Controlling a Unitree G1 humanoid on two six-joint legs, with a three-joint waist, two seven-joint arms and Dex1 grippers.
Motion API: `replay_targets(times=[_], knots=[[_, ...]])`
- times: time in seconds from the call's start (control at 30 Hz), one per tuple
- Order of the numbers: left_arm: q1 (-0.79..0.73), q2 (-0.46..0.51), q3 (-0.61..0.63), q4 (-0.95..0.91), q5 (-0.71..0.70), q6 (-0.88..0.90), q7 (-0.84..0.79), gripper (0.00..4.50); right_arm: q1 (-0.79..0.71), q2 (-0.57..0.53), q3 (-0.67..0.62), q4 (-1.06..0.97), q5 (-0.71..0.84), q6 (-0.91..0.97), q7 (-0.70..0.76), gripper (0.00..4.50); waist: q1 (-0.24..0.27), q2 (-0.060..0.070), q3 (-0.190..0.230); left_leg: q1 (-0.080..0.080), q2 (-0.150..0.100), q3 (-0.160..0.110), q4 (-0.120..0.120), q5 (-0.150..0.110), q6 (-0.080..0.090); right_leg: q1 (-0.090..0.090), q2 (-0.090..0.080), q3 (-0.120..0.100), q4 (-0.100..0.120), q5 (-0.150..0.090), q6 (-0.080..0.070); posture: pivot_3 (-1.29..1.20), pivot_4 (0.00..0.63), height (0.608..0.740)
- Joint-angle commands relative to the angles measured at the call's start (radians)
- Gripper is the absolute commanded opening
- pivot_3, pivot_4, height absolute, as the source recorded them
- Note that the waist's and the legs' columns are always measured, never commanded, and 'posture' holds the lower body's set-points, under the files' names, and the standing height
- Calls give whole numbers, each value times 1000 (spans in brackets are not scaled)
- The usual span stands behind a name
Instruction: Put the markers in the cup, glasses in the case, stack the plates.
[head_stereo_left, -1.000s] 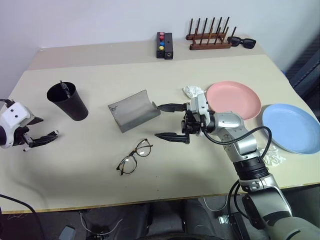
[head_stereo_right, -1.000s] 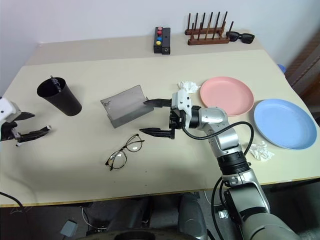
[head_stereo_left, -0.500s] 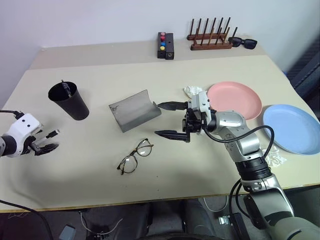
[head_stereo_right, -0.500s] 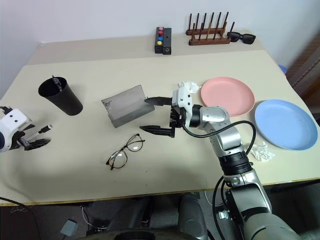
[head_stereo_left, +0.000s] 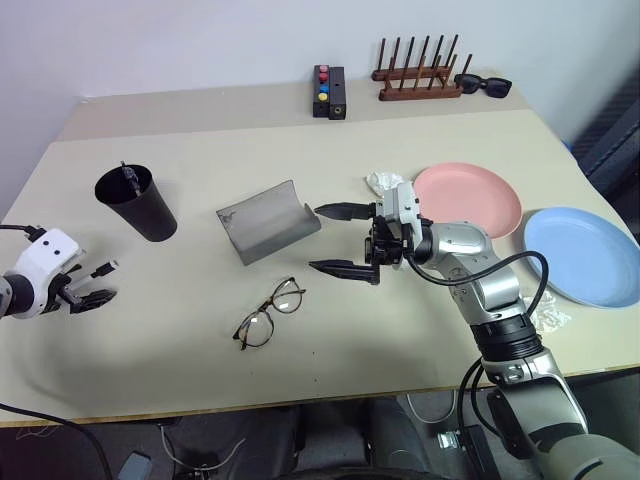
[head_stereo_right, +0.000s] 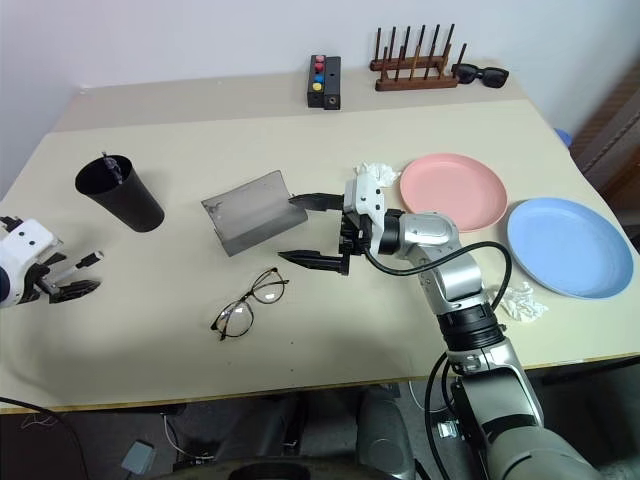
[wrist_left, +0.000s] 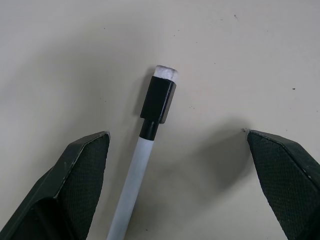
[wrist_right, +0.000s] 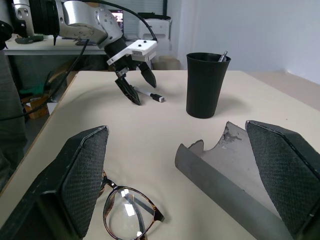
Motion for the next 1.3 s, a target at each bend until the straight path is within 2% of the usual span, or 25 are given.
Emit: replay_targets(times=[0.03, 0.13, 0.23, 0.6, 0.73, 0.9, 0.97, 1.3], knots=[[7, -3, -22, 23, 21, 18, 1, 4473, 4, -3, -25, -41, 23, -12, -4, 4500, 1, 0, 0, 0, 0, 0, 0, 0, 0, 0, 0, 0, 0, 0, 0, 0, 150, 740], [-5, -6, -36, 39, 28, 24, -2, 3670, 9, -6, -28, -43, 23, -15, -8, 4500, 1, 0, 0, 0, 0, 0, 0, 0, 0, 0, 0, 0, 0, 0, 0, 0, 150, 740], [-9, -5, -44, 44, 23, 43, -12, 2297, 13, -10, -31, -46, 24, -15, -9, 4500, 1, 0, 0, 0, 0, 0, 0, 0, -1, 0, 0, 0, 1, 0, 0, 0, 150, 740], [42, -8, 6, 3, -4, 67, -1, 2297, 17, -14, -33, -35, 17, -24, -7, 4500, -1, 2, -1, 0, 0, 1, 0, 0, -1, 0, 0, 1, 1, 0, 0, 0, 150, 740], [111, -19, 26, -111, -63, 176, -45, 2297, 4, -10, -30, -21, 14, -30, -7, 4500, -3, 2, -1, 0, 0, 1, 0, 0, 0, 0, 0, 1, 1, 0, 0, 0, 150, 740], [231, -53, 82, -433, -243, 403, -110, 2297, -1, -8, -29, -18, 13, -33, -9, 4500, 4, 3, -1, 0, 0, 2, 0, 0, 0, 0, 0, 2, 1, 0, 0, 0, 150, 740], [249, -66, 107, -512, -270, 438, -90, 2297, -1, -8, -29, -20, 13, -31, -11, 4500, 12, 3, -1, 0, 0, 1, 1, 0, 0, 1, 0, 3, 1, 0, 0, 0, 150, 740], [238, -67, 149, -551, -253, 456, 32, 2297, -7, -6, -31, -12, 12, -34, -17, 4500, 6, 2, -1, 0, 0, 1, 0, 0, -1, 0, 0, 2, 0, 0, 0, 0, 150, 740]])
